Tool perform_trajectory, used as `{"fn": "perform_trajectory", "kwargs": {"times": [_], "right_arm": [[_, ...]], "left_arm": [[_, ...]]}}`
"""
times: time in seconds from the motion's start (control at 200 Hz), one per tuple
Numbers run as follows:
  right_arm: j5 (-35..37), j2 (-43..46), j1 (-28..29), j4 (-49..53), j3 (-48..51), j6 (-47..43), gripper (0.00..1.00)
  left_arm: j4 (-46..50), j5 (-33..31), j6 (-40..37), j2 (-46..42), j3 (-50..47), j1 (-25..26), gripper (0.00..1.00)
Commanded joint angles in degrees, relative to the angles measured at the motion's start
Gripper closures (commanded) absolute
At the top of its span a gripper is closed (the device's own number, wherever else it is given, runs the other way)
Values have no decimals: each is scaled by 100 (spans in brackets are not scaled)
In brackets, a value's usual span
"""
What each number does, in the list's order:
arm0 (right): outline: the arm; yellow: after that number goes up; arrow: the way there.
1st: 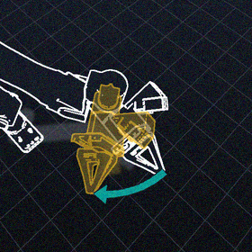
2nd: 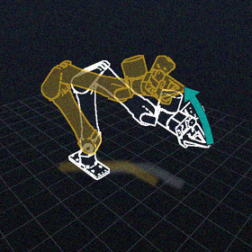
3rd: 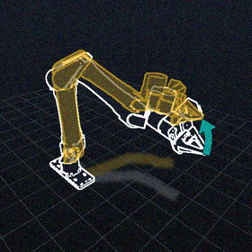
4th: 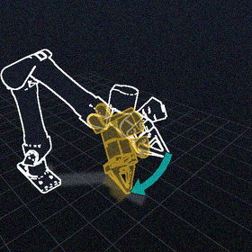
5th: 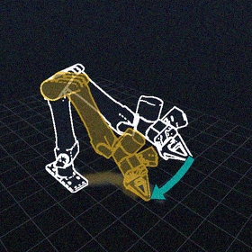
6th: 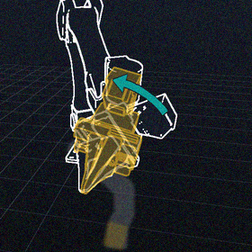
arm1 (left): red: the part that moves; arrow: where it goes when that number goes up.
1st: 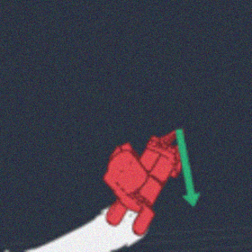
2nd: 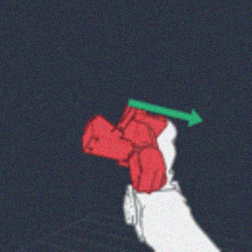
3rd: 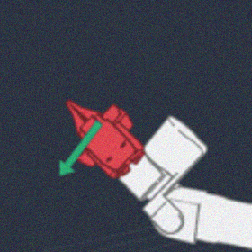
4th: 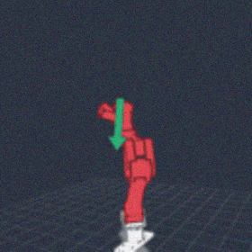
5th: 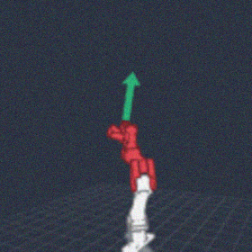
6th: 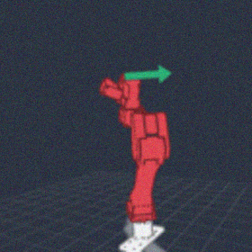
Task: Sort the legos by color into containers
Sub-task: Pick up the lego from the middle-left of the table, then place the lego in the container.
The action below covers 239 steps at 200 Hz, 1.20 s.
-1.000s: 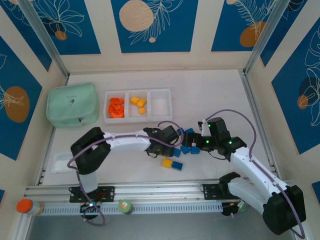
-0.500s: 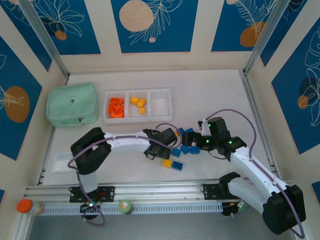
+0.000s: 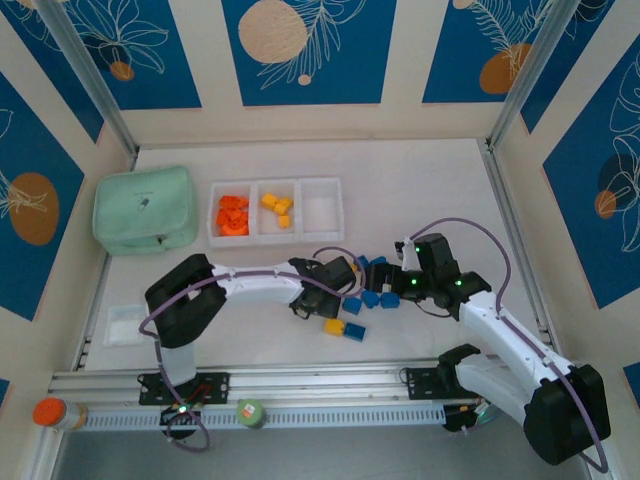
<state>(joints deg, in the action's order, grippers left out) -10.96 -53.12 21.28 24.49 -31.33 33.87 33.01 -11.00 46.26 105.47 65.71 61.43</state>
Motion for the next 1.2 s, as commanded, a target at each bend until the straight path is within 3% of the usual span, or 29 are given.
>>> {"fn": "perform_trajectory", "kwargs": {"times": [0.0,0.645,0.83,0.92,1.19], "right_arm": [[-153,12,-27,27,-96,-63,1],[-203,-171,-27,44,-507,-222,1],[-400,-572,-19,-266,-860,-188,1],[-424,-785,4,-411,-1024,-188,1],[-477,-1354,8,-616,-1425,-239,1]], "left_arm": [[-68,-92,74,-89,-98,5,31],[557,-675,-338,-1207,181,-534,33],[886,-902,-1000,-1503,640,-1389,33],[757,-659,-1293,-1481,869,-1945,33],[660,-397,-1926,-244,2199,-3050,33]]}}
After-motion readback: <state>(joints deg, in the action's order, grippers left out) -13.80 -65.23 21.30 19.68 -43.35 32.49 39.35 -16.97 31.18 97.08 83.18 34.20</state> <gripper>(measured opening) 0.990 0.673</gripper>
